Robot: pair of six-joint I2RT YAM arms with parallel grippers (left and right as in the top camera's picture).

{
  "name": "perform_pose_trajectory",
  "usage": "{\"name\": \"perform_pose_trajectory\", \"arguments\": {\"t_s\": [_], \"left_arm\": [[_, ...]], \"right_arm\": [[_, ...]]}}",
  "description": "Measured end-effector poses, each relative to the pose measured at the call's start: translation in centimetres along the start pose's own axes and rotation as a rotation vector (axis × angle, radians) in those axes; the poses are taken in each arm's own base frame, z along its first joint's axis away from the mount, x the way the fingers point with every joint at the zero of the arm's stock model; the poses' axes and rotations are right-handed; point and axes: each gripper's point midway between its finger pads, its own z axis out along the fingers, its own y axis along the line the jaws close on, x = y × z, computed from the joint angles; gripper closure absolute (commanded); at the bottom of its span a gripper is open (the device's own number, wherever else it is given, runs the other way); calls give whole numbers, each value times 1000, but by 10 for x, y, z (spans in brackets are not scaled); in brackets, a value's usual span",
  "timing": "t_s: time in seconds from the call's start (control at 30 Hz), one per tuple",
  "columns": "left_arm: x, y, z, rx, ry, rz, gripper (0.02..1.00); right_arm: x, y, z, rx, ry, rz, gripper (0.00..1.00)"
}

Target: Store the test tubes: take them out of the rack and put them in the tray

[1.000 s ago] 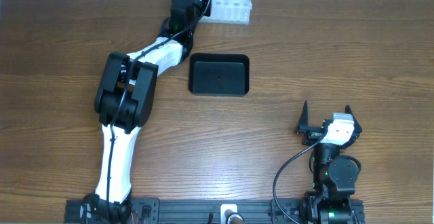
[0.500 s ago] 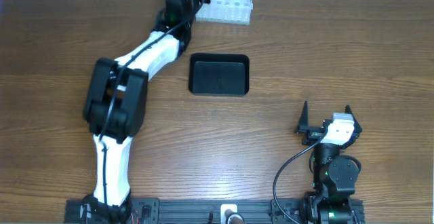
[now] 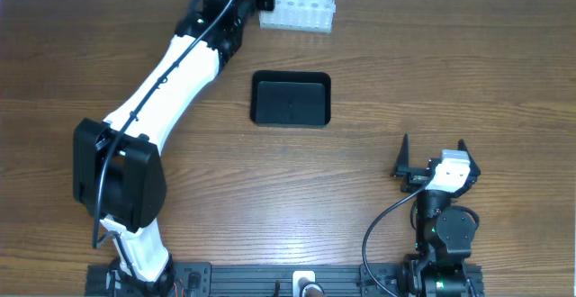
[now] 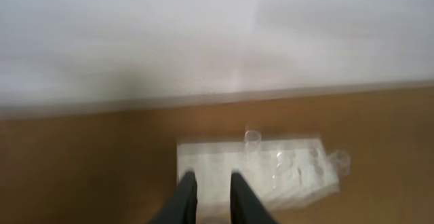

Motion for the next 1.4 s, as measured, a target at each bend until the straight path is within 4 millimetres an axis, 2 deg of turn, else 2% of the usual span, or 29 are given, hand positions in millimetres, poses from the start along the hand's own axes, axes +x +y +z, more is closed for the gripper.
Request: {"name": "perform_pose_trajectory", "arguments": {"t_s": [0.1,0.17,0.33,0.57,0.93,1.4], "left_arm": [[40,-2,-4,-25,151,-55,978],[54,-6,-7,-33,203,-73,978],[79,-15,-15,-60,289,-72,976],[118,-7,-26,-168,421,-18,978],[157,8,-15,-240,525,21,972],[190,3,-3,-249,597,26,954]], "right_arm": [[0,0,0,0,0,-1,7],[0,0,0,0,0,0,9],[0,0,0,0,0,0,9],[0,0,0,0,0,-1,7],[0,0,0,0,0,-1,7],[0,0,0,0,0,-1,7]]}}
